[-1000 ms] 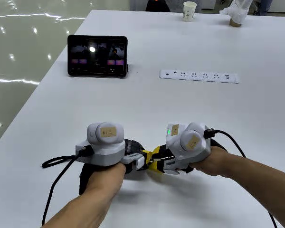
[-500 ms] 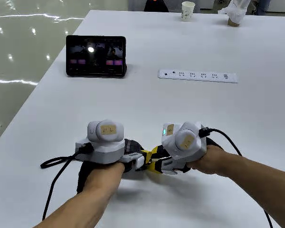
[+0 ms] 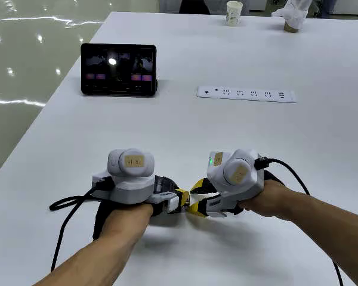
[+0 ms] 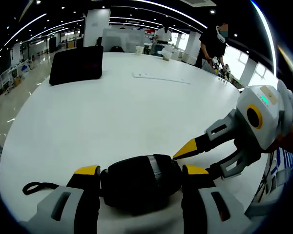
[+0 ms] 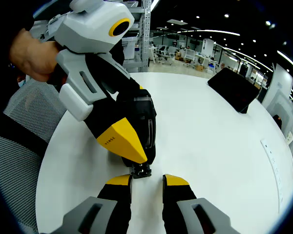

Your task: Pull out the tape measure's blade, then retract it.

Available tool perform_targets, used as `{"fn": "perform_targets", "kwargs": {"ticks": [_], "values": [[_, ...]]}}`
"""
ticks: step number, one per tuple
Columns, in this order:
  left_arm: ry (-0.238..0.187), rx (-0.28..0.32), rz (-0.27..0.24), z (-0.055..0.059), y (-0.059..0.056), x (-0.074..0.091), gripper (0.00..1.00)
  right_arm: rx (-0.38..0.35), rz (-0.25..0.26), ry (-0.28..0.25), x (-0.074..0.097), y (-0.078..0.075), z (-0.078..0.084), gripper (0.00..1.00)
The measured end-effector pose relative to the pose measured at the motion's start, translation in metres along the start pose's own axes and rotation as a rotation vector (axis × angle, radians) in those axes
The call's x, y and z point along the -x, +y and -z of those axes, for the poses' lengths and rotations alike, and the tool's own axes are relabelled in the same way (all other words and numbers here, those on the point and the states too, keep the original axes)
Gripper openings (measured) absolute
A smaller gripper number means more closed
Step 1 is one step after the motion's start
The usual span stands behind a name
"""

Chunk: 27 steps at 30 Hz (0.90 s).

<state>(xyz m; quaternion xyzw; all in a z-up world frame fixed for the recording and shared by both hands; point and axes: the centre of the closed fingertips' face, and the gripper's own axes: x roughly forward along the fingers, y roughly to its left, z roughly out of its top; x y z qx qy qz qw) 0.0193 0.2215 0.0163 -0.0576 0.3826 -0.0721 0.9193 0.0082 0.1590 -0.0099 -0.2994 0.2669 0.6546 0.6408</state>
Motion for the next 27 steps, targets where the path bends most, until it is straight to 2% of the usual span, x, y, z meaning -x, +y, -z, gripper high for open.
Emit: {"fn": "perform_targets", "kwargs": {"ticks": [11, 27], "values": [[-0.013, -0.069, 0.011, -0.001, 0.004, 0.015, 0.66, -0.037, 0.045, 0.004, 0.024, 0.001, 0.017, 0.31], [-0.026, -0.147, 0.051, 0.013, 0.013, 0.035, 0.71, -0.152, 0.128, -0.019, 0.052, 0.001, 0.038, 0.43]]}}
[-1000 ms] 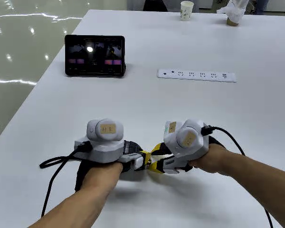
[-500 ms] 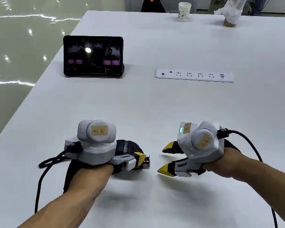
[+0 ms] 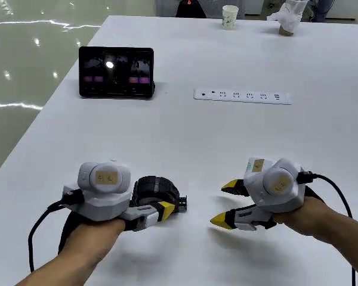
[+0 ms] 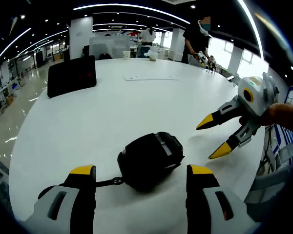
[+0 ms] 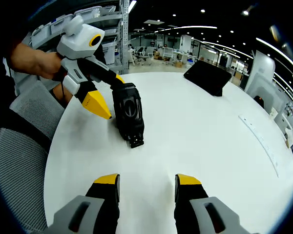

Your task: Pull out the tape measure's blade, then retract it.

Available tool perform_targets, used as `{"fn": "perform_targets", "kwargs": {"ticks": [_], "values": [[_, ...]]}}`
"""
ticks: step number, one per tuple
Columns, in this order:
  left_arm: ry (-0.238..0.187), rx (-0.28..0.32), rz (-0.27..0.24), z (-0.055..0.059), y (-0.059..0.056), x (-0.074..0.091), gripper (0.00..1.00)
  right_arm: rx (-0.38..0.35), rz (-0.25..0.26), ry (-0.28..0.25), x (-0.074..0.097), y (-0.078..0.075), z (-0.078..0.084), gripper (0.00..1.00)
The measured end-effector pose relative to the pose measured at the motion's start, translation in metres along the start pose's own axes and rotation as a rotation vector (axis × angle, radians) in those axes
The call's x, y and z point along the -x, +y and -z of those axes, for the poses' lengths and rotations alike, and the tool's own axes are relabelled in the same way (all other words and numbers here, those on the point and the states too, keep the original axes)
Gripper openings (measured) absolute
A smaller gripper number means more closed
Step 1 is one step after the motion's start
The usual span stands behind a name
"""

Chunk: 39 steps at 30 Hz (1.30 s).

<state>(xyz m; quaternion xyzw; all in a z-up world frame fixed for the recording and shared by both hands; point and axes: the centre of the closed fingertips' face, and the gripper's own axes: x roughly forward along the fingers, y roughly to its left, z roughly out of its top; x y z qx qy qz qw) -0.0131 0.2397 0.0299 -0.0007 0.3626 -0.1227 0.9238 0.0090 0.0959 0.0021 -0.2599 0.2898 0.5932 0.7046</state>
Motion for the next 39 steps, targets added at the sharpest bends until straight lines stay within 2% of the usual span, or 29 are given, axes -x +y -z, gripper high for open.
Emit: {"fn": "perform_targets", "kwargs": {"ticks": [4, 16, 20, 30, 36, 37, 39], "values": [[-0.002, -0.023, 0.010, 0.003, 0.004, 0.003, 0.73, -0.032, 0.018, -0.008, 0.005, 0.000, 0.004, 0.47], [-0.008, -0.096, 0.067, 0.011, 0.003, 0.016, 0.74, -0.092, 0.078, -0.036, 0.032, 0.000, 0.016, 0.54], [-0.007, -0.089, 0.100, 0.014, 0.003, 0.021, 0.74, -0.109, 0.097, -0.050, 0.041, 0.001, 0.019, 0.57], [-0.008, -0.144, 0.116, 0.022, 0.006, 0.033, 0.76, -0.164, 0.147, -0.090, 0.059, 0.006, 0.026, 0.66], [-0.037, -0.184, 0.114, 0.020, 0.005, 0.038, 0.80, -0.186, 0.183, -0.104, 0.066, 0.009, 0.033, 0.70], [-0.056, -0.197, 0.122, 0.018, 0.002, 0.039, 0.83, -0.187, 0.190, -0.110, 0.068, 0.010, 0.034, 0.70], [-0.064, -0.204, 0.128, 0.018, -0.001, 0.041, 0.86, -0.197, 0.193, -0.117, 0.070, 0.012, 0.035, 0.72]]}}
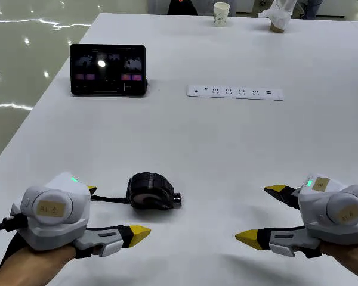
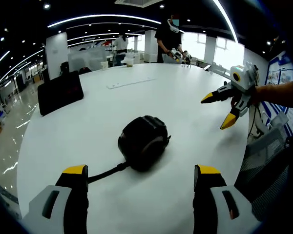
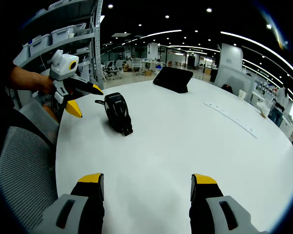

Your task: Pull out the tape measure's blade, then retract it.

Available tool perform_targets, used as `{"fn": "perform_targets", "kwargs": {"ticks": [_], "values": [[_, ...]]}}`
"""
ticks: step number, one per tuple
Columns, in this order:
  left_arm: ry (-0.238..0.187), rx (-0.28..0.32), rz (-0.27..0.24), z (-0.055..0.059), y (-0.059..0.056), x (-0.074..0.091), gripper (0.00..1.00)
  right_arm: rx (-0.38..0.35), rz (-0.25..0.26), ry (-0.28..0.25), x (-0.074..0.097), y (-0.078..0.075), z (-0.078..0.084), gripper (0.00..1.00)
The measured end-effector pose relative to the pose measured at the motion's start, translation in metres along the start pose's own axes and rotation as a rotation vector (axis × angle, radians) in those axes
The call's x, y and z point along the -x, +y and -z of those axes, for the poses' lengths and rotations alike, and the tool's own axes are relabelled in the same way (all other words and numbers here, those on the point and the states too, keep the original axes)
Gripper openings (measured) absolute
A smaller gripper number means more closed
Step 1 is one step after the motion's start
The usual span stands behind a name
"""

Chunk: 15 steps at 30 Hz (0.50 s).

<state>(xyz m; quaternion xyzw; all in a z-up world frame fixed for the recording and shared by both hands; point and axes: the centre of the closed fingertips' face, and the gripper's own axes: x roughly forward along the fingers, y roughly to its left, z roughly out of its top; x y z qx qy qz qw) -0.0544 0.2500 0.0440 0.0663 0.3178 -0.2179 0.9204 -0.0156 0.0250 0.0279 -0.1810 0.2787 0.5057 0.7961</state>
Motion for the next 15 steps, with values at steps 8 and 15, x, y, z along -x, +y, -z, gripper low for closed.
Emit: {"fn": "perform_targets", "kwargs": {"ticks": [8, 15], "values": [[-0.047, -0.051, 0.024, -0.003, -0.008, 0.005, 0.92, -0.023, 0.034, -0.028, 0.012, 0.003, 0.007, 0.80], [-0.072, -0.049, 0.033, 0.000, -0.012, 0.009, 0.98, -0.044, 0.059, -0.086, 0.021, 0.006, 0.004, 0.87]]}}
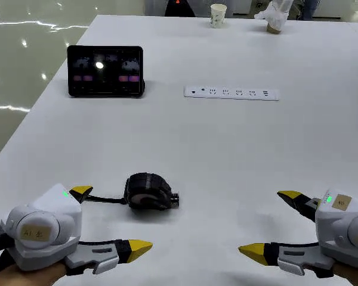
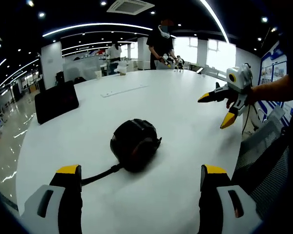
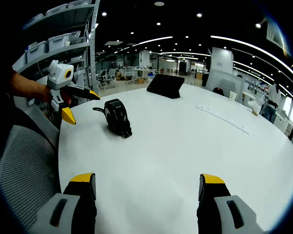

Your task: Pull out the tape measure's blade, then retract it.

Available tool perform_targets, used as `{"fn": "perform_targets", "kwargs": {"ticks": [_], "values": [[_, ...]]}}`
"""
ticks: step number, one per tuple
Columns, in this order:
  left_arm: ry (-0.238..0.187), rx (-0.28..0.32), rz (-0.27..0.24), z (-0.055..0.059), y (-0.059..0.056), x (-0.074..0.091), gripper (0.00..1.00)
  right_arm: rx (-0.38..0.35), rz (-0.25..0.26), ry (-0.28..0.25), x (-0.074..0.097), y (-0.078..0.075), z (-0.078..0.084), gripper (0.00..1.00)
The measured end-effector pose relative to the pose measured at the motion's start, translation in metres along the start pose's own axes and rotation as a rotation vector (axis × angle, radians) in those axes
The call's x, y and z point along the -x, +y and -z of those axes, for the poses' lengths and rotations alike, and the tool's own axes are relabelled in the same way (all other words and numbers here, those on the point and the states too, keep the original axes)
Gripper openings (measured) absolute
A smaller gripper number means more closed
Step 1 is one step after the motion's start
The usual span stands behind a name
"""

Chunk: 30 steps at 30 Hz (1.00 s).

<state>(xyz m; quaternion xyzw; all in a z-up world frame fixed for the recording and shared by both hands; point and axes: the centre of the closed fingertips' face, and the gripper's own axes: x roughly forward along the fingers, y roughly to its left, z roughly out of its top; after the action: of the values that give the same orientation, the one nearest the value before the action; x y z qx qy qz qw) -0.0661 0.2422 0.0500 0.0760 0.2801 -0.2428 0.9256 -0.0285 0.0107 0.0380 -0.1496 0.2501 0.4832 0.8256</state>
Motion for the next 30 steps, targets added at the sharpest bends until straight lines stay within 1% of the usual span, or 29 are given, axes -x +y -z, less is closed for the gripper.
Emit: {"fn": "perform_targets", "kwargs": {"ticks": [2, 7, 10, 13, 16, 21, 26, 30], "values": [[-0.002, 0.012, 0.009, 0.002, -0.002, 0.001, 0.99, -0.011, 0.003, -0.011, 0.002, 0.001, 0.001, 0.89], [0.004, 0.012, 0.011, 0.007, -0.004, 0.004, 0.99, -0.026, 0.015, -0.039, 0.005, 0.003, 0.002, 0.94], [-0.002, 0.015, 0.009, 0.008, -0.004, 0.006, 0.99, -0.041, 0.030, -0.061, 0.007, 0.002, 0.002, 0.97], [0.006, 0.025, -0.001, 0.010, -0.001, 0.008, 0.99, -0.054, 0.041, -0.076, 0.009, 0.001, 0.003, 0.99], [-0.007, 0.033, 0.004, 0.009, -0.001, 0.010, 0.99, -0.064, 0.039, -0.075, 0.009, 0.003, 0.006, 0.99], [-0.023, 0.013, -0.001, 0.006, 0.000, 0.012, 0.99, -0.058, 0.036, -0.071, 0.011, 0.007, 0.008, 0.99], [-0.041, 0.017, -0.011, 0.002, 0.001, 0.015, 0.99, -0.065, 0.037, -0.087, 0.014, 0.010, 0.006, 0.99], [-0.041, 0.013, -0.011, 0.002, 0.001, 0.017, 0.99, -0.069, 0.032, -0.080, 0.015, 0.012, 0.007, 0.99]]}}
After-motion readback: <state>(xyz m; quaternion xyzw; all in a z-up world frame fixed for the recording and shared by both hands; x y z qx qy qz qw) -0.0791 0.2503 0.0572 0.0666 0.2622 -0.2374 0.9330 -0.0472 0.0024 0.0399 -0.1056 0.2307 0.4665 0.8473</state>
